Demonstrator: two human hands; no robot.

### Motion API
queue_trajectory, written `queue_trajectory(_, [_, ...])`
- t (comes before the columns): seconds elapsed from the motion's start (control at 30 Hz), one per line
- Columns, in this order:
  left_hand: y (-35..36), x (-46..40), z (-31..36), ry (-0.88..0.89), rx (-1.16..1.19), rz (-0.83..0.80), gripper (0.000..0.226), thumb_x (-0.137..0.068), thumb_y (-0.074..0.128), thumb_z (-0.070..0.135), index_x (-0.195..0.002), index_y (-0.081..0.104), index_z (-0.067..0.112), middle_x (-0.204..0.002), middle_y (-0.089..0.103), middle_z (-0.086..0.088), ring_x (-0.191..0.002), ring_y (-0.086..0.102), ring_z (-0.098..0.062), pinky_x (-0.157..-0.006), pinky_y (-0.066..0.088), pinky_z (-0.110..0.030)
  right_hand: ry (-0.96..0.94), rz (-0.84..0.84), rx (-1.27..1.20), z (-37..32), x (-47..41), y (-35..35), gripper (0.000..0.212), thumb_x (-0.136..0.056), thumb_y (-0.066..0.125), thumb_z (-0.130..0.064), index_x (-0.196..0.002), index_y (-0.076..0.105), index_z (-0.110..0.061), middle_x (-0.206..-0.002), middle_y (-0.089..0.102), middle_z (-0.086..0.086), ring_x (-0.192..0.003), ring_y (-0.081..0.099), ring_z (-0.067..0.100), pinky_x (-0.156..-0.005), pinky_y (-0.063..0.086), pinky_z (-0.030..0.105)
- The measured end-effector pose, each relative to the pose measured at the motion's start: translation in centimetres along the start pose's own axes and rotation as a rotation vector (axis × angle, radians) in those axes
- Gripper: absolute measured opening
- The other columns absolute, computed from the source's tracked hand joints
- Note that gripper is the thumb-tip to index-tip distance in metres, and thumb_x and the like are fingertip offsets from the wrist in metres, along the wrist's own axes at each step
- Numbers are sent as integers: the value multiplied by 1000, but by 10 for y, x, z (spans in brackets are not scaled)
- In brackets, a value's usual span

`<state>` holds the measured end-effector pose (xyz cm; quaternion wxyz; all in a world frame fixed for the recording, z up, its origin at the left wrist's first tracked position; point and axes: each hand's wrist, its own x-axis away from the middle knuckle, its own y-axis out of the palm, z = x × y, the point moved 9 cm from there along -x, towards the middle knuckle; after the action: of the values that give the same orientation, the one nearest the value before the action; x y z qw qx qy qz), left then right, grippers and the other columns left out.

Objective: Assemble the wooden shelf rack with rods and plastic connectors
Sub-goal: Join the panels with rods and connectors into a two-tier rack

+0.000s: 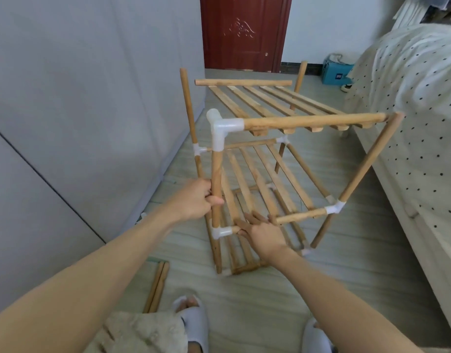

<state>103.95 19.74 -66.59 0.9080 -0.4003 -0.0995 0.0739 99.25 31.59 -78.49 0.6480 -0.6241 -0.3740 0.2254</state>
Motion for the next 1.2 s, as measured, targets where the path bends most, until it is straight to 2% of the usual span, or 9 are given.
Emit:
queue_trajectory(0.17, [-28, -32, -23, -39, -122, 184, 18, -88, 62, 28, -79, 62, 12, -79, 68, -8, -77, 63, -19, -68, 46, -29, 51, 90, 13, 0, -41, -10, 37, -102, 27, -36, -136, 39, -28, -133, 50, -3, -133, 29, 19, -99, 30, 46])
queue_trajectory(0.3, [-34, -53, -29, -28, -79, 251, 22, -86, 63, 29, -65, 56, 26, -66, 61, 4, -69, 59, -14, -60, 41, -25, 92, 122, -13, 9, -64, -10, 37, -101, 26, -40, -131, 43, -29, -127, 55, -5, -132, 31, 18, -97, 31, 45])
queue_trajectory(0.4, [-35, -64, -32, -36, -69, 312, 15, -89, 61, 27, -75, 61, 21, -63, 57, 10, -66, 56, -8, -58, 38, -19, 112, 127, -24, 16, -76, -12, 35, -100, 26, -41, -129, 43, -29, -124, 57, -4, -131, 33, 19, -97, 32, 45])
queue_trajectory(0.6, [-32, -66, -36, 1, -15, 367, 16, -93, 54, 21, -91, 60, 6, -67, 60, 3, -70, 59, -19, -63, 45, -30, 112, 151, -52, 18, -82, -12, 36, -100, 29, -40, -131, 43, -30, -124, 58, -4, -131, 33, 19, -97, 31, 44])
queue_trajectory(0.73, [-19, -66, -36, -24, 303, 365, 17, -92, 55, 19, -93, 59, 2, -78, 66, -2, -78, 63, -19, -73, 48, -31, 103, 200, -56, 19, -80, -13, 36, -100, 31, -39, -132, 44, -31, -124, 59, -6, -133, 32, 16, -98, 31, 40])
queue_trajectory(0.83, [-13, -76, -36, -77, 565, 385, 28, -89, 60, 28, -71, 56, 8, -62, 57, -1, -58, 56, -9, -62, 43, -20, 95, 213, -60, 19, -80, -14, 37, -100, 30, -40, -133, 43, -31, -124, 60, -6, -134, 32, 16, -98, 31, 39])
queue_trajectory(0.9, [-8, -84, -37, -108, 678, 413, 42, -89, 61, 33, -57, 40, 15, -52, 40, -1, -45, 39, -10, -50, 34, -20, 90, 211, -50, 20, -82, -13, 37, -100, 29, -41, -134, 42, -32, -123, 60, -6, -134, 32, 16, -97, 32, 38])
queue_trajectory(1.0, [-4, -91, -43, -98, 821, 502, 47, -92, 56, 21, -53, 30, 17, -47, 26, 1, -38, 24, -9, -42, 22, -21, 79, 215, -61, 19, -82, -12, 38, -100, 30, -41, -134, 42, -31, -122, 61, -7, -135, 31, 16, -98, 31, 37])
queue_trajectory(1.2, [-9, -99, -62, 4, 973, 486, 58, -90, 47, 0, -40, 33, 24, -37, 24, 12, -33, 19, -4, -40, 15, -19, 29, 235, -72, 9, -88, -12, 39, -100, 31, -39, -135, 45, -27, -122, 62, -3, -138, 29, 22, -103, 26, 35])
